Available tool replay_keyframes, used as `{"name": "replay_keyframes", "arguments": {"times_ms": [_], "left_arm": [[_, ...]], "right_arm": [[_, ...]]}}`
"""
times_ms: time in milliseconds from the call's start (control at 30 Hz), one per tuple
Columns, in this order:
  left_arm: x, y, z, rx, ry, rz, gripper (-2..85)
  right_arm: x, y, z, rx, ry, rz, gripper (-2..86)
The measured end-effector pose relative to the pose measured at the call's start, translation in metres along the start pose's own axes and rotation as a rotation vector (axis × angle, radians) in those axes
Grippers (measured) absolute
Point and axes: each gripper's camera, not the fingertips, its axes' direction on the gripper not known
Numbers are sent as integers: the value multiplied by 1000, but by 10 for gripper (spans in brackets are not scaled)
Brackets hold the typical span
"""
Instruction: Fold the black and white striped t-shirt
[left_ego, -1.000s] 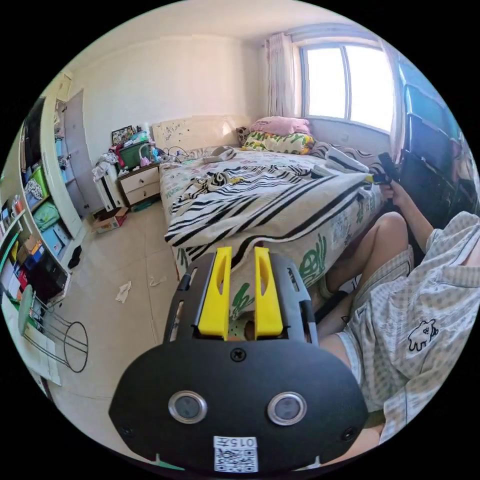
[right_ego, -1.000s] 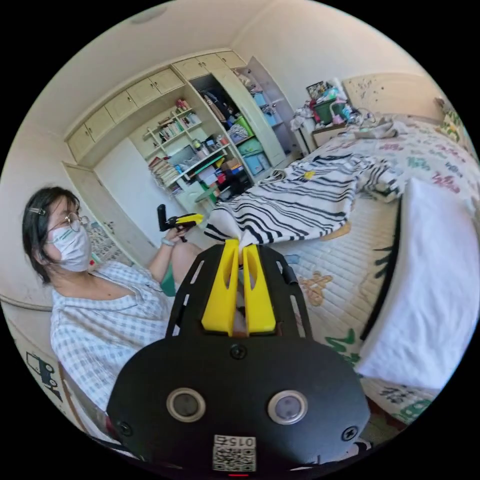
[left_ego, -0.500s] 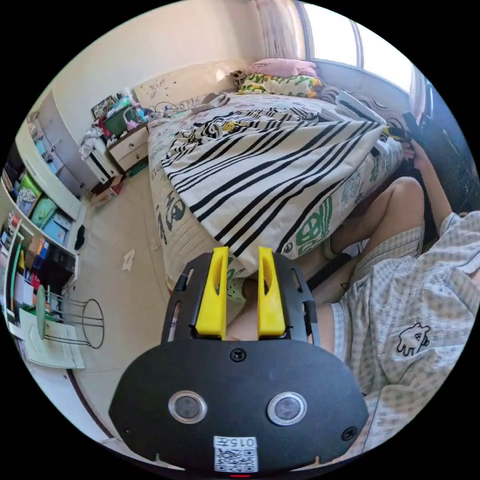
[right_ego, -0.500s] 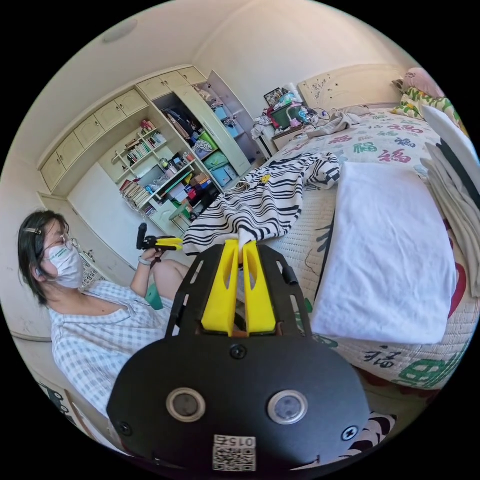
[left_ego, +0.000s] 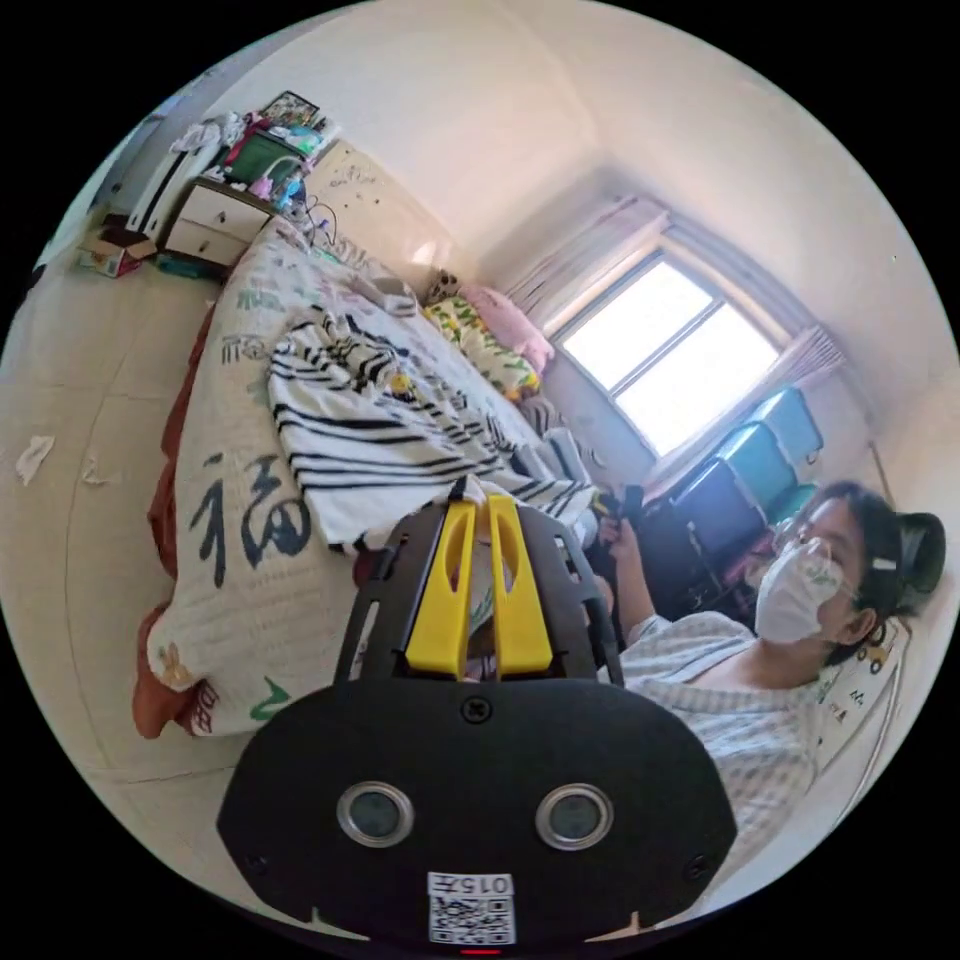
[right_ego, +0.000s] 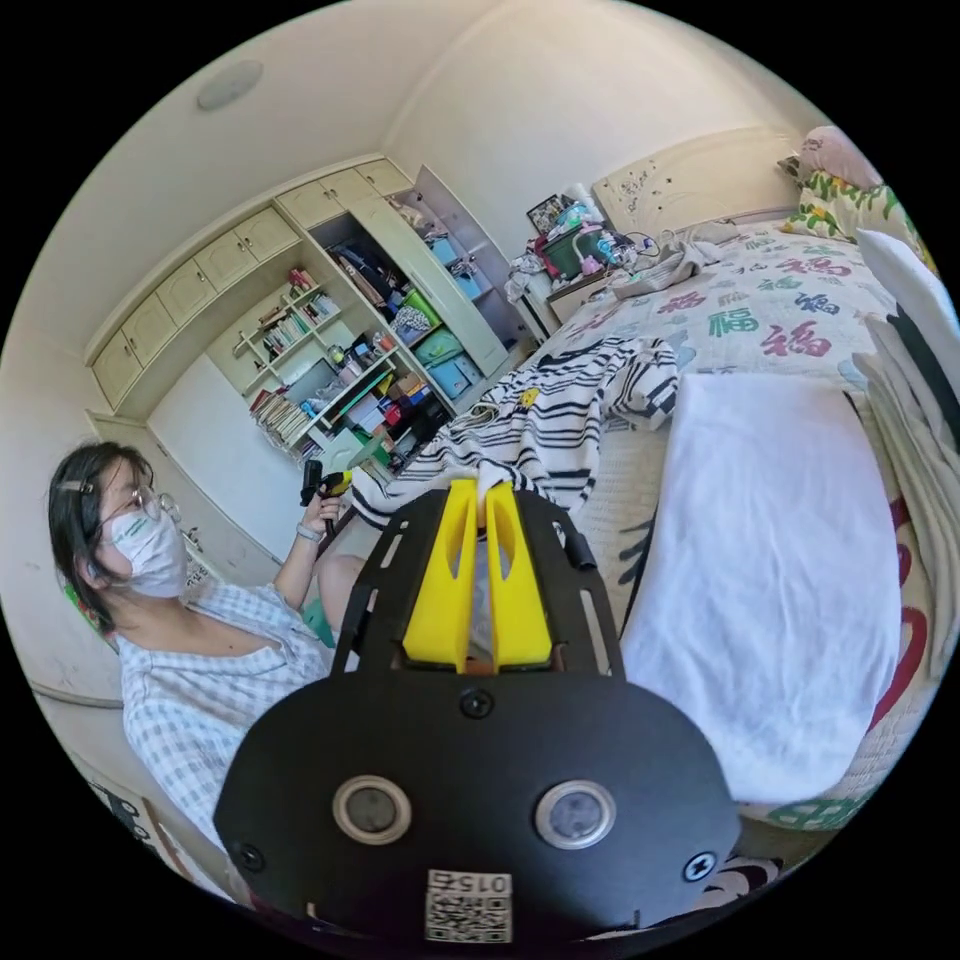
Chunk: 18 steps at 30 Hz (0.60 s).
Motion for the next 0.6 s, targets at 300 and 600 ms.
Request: {"name": "replay_keyframes", "arguments": {"times_ms": [300,600], "left_arm": [[-13,-256,-16,349,12,-48,-3],[146,-283,-98,466,15,370,-3]], "right_arm": [[-30,-245,10,158,86,21,0],[-205,-251,-75,274,79,-380,0]]}}
